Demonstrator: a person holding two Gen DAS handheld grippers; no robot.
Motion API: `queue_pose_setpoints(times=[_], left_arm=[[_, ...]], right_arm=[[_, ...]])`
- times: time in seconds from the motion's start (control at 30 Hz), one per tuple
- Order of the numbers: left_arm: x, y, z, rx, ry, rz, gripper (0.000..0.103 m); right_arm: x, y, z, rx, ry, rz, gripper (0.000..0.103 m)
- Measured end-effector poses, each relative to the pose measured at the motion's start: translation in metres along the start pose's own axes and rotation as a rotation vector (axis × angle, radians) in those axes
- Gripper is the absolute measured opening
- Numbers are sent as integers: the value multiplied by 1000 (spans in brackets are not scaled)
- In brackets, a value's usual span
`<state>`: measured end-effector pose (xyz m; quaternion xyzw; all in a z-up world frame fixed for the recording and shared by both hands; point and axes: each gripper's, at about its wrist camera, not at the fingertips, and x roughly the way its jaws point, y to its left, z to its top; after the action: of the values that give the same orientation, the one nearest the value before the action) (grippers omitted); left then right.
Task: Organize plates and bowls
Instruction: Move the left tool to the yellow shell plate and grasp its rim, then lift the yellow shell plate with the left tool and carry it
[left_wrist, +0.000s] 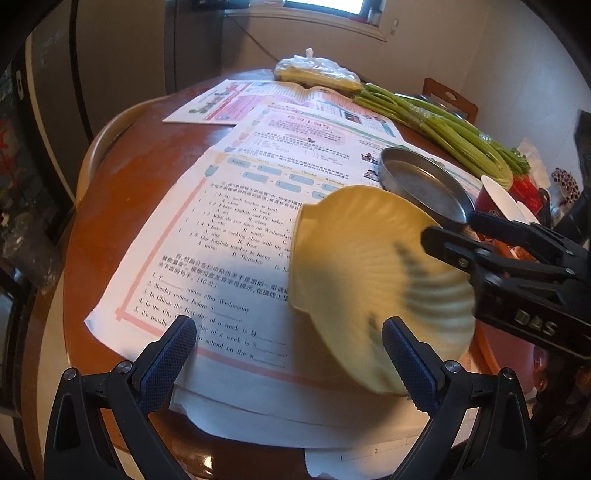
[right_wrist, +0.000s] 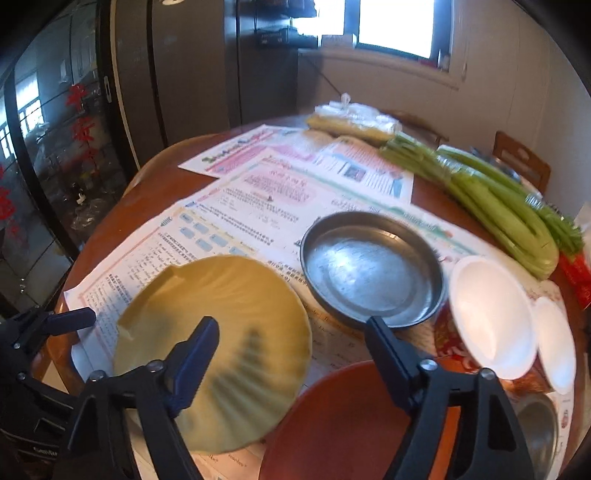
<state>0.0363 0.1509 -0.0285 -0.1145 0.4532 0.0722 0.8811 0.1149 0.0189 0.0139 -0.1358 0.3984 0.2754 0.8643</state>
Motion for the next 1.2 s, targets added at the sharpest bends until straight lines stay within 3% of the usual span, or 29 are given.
queue_pose_setpoints(times=[0.07, 0.1, 0.23, 0.33, 0.47, 0.63, 1.03, 1.2], left_arm=[[1, -3, 0, 10, -2, 11, 98], [1, -4, -1, 12, 1, 7, 91], [3, -8, -1, 27, 8, 8, 79], [1, -7, 1, 15, 10, -12, 63], [1, -6, 3, -1, 15, -35, 35], [-1, -2, 6, -36, 20, -61, 33], [-26, 16, 42, -46, -61, 0, 33], [-15, 21, 63, -46, -61, 12, 33]], right_arm=[[6, 0, 0, -7, 13, -1, 67], [8, 2, 1, -19, 13, 8, 65], [20, 7, 1, -37, 44, 34, 51], [27, 7, 0, -39, 62, 31, 44], [28, 4, -2, -17, 68, 62, 42], [20, 7, -2, -17, 52, 62, 42], [2, 22, 13, 37, 36, 108, 43], [-7, 24, 25, 65, -20, 104, 43]])
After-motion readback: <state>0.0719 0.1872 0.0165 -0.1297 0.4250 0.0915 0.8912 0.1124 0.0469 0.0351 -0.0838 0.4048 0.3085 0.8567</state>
